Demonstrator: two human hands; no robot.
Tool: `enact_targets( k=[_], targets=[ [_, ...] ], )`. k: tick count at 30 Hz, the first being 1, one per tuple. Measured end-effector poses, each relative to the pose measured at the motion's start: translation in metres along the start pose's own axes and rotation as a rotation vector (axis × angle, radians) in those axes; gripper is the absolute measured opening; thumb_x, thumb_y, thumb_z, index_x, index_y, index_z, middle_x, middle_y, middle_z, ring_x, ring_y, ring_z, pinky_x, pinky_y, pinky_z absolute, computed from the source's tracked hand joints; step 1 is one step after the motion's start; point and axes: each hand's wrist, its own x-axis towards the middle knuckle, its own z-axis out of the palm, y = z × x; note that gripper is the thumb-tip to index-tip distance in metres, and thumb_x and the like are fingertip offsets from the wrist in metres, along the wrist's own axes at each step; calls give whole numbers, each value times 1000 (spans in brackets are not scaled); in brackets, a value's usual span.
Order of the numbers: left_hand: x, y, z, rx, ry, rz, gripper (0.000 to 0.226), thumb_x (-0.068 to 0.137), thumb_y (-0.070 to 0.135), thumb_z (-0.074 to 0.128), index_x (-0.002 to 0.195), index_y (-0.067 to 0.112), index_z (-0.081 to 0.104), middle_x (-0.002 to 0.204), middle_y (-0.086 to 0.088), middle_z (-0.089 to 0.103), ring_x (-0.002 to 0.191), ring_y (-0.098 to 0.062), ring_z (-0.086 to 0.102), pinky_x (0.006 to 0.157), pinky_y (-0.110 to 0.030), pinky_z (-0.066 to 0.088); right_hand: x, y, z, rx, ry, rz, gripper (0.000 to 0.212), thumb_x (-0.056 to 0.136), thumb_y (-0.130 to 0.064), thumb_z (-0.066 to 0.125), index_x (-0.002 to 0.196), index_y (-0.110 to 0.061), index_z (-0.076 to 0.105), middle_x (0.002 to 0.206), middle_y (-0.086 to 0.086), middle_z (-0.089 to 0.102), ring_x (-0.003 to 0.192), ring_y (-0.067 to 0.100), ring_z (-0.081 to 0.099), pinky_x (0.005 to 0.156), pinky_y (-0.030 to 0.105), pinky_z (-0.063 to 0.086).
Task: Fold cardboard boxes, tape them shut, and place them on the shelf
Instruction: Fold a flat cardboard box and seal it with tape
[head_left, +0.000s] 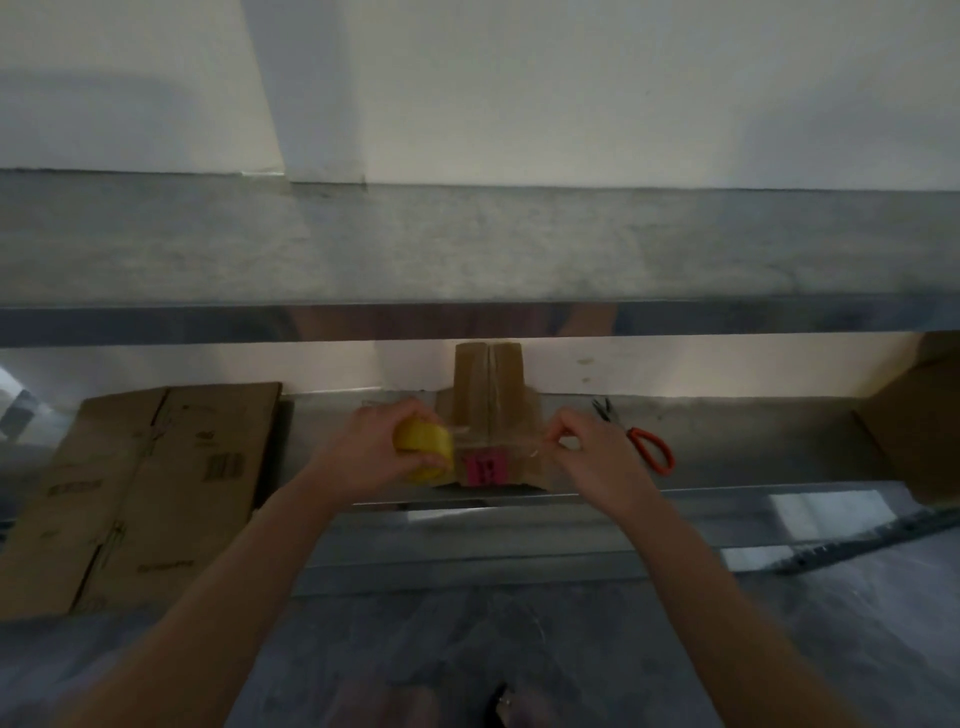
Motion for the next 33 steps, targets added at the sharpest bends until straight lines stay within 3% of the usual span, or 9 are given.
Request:
enact_targets(
  k=[2,4,9,12,15,20,24,28,33],
  targets=[
    [-1,0,2,-112,-37,-69,37,72,41,80,98,45,53,103,16,56,94,-8,52,75,-24,44,2,3,-8,76,-94,28,15,96,-22,58,81,-22,54,88,-4,66,86,9,63,78,25,49],
    [-4,-3,3,-75,-51,-105,37,71,46,80,98,42,54,104,12,58,93,-9,54,75,-25,44,4,4,-10,158,-167,49,16,96,-19,58,81,-21,54,87,-2,69,86,12,66,82,31,53],
    [0,-12,6,349,24,-53,37,72,50,75,103,35,61,103,13,60,94,-11,56,75,-28,41,18,14,-7,93,-150,19,18,96,-21,60,79,-24,53,84,-1,68,79,9,67,69,21,47],
    [0,-21,8,84,-95,-123,37,66,59,72,95,45,54,101,25,54,91,-3,53,75,-27,43,26,24,-4,43,-130,14,20,95,-23,63,77,-26,53,83,-4,68,80,9,68,72,25,50],
    [-2,-31,12,-58,-134,-177,36,73,45,77,100,38,55,103,20,58,92,-6,56,75,-29,50,34,36,1,27,-132,46,19,93,-24,65,78,-28,54,88,-3,68,85,10,67,82,30,54],
    [3,-41,12,-1,-118,-195,45,63,58,62,103,39,60,105,19,60,94,-5,57,79,-31,49,37,54,9,88,-94,118,14,91,-24,67,82,-23,57,86,-3,70,83,10,68,76,26,54],
    [15,-39,11,50,-126,-195,43,61,57,60,102,44,58,108,16,58,97,-10,56,83,-33,49,38,57,16,134,-47,151,14,92,-21,66,82,-21,57,82,-1,70,76,6,66,63,16,44],
    [27,-46,12,59,-170,-179,51,56,69,50,103,51,53,110,14,58,99,-10,55,85,-34,49,44,63,23,173,-31,190,12,93,-20,66,83,-22,58,81,-2,71,75,4,67,66,16,48],
    [34,-50,17,74,-206,-187,46,62,63,57,106,49,52,109,16,54,101,-10,54,87,-34,48,53,71,31,240,-56,250,11,92,-20,66,83,-21,61,79,-1,71,76,8,69,74,25,55]
  ],
)
